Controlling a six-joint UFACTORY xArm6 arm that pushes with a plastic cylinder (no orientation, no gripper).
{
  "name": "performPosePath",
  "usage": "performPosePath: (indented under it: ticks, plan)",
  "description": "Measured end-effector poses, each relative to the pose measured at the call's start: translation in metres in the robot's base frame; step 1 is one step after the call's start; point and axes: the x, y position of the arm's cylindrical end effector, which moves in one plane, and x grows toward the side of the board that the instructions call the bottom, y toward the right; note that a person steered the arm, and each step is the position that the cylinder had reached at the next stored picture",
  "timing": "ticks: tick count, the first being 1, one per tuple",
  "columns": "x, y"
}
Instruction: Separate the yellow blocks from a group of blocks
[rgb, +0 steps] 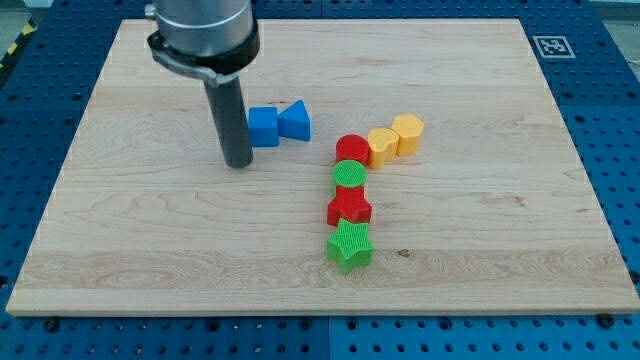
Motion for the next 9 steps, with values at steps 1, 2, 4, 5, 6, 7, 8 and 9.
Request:
performPosePath:
  ticks: [1, 2, 4, 5, 6, 7, 8, 9]
  plan:
    - [0.025, 0.026]
    - [0.006, 0.05]
    - [0.006, 0.066]
    - [-0.01, 0.077]
    - [-0.036, 0.095]
    - [-0.049, 0.135]
    - [-0.041, 0.147]
    - [-0.025, 0.157]
